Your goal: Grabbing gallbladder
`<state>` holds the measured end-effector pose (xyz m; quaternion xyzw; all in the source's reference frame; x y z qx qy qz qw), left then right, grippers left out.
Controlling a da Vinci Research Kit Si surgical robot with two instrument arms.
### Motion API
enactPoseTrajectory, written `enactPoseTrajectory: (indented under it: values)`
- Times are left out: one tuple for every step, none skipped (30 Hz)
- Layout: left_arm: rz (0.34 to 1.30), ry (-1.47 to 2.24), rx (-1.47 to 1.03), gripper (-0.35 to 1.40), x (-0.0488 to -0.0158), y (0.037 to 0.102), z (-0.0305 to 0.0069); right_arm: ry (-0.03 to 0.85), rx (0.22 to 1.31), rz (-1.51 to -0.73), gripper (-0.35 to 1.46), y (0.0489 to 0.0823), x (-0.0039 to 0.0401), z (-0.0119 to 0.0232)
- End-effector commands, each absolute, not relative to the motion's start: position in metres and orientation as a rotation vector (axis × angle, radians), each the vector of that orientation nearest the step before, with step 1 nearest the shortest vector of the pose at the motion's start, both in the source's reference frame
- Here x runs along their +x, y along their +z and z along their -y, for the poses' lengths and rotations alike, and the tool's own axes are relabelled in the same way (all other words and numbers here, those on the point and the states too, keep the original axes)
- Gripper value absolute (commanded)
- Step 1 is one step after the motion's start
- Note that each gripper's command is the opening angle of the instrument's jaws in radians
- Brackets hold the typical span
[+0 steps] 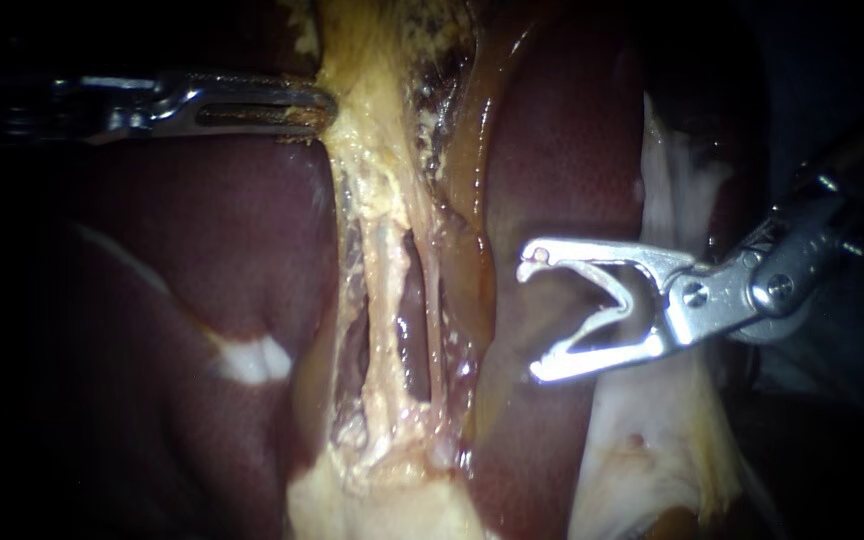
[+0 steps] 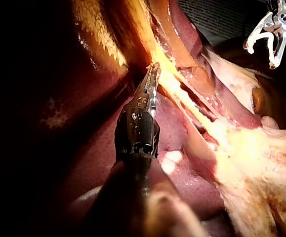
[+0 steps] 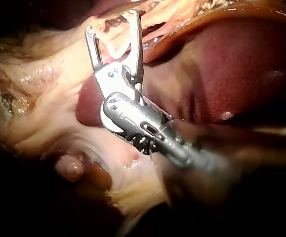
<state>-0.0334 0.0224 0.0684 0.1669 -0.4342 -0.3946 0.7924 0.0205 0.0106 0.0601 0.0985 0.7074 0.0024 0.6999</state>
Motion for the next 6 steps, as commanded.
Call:
enactPoseTrajectory:
  values:
    - [0.934, -0.849, 0.359, -0.35, -0.0334, 0.0685, -0.0225, 0.005, 0.219, -1.576, 0.60, 0.0601, 0.0205, -0.0106]
    - [0.934, -0.849, 0.359, -0.35, -0.0334, 0.0685, -0.0226, 0.005, 0.219, -1.576, 0.60, 0.0601, 0.0205, -0.0106]
    - [0.934, -0.849, 0.359, -0.35, -0.0334, 0.0684, -0.0226, 0.005, 0.219, -1.576, 0.60, 0.0601, 0.0205, -0.0106]
    - [0.934, -0.850, 0.360, -0.35, -0.0334, 0.0684, -0.0226, 0.005, 0.219, -1.576, 0.60, 0.0601, 0.0205, -0.0106]
    - [0.934, -0.850, 0.360, -0.35, -0.0334, 0.0684, -0.0227, 0.006, 0.219, -1.576, 0.60, 0.0601, 0.0206, -0.0106]
    - [0.934, -0.850, 0.360, -0.35, -0.0333, 0.0683, -0.0228, 0.006, 0.219, -1.576, 0.60, 0.0601, 0.0206, -0.0106]
